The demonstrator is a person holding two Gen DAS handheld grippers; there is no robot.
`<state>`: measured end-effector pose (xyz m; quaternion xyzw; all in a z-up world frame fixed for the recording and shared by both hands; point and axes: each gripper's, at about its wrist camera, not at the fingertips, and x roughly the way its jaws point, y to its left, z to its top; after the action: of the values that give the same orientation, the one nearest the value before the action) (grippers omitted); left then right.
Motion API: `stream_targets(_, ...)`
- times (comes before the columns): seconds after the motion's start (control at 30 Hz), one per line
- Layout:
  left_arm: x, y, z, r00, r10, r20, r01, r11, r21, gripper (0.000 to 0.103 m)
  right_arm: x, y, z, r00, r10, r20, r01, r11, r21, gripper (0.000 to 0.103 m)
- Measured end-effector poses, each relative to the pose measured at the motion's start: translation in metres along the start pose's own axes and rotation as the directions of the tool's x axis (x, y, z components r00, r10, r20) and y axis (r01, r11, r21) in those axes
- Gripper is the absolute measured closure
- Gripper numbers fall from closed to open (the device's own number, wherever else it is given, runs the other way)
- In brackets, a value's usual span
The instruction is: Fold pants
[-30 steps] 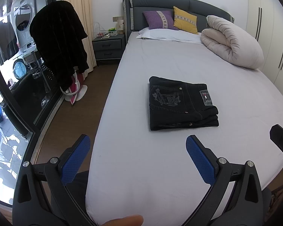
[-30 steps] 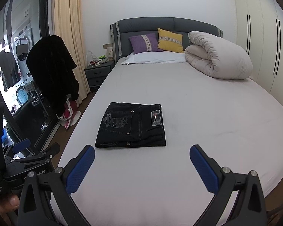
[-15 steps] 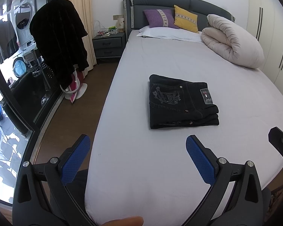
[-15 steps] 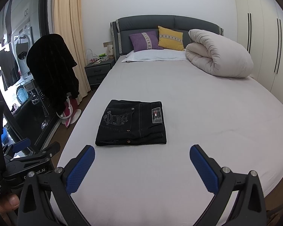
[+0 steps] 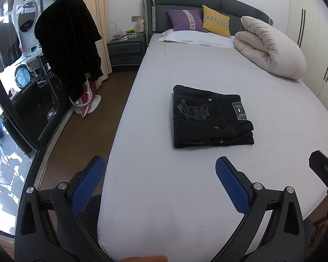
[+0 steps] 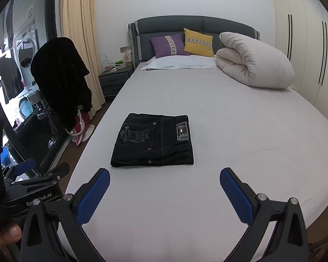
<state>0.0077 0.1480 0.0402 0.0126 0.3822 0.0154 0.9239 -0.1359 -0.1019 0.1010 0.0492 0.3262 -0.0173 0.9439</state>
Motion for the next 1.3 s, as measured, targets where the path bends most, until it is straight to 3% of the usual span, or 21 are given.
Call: stream_targets(1.3,0.0014,-0.0008,-0.0033,1.0,-0.009,-0.013,0.009,1.0,-0.001,0.0,0.0034,-0.0033,-0.0029,1.0,0.007,-0.013,-0.007,1.0,-0.002,0.0)
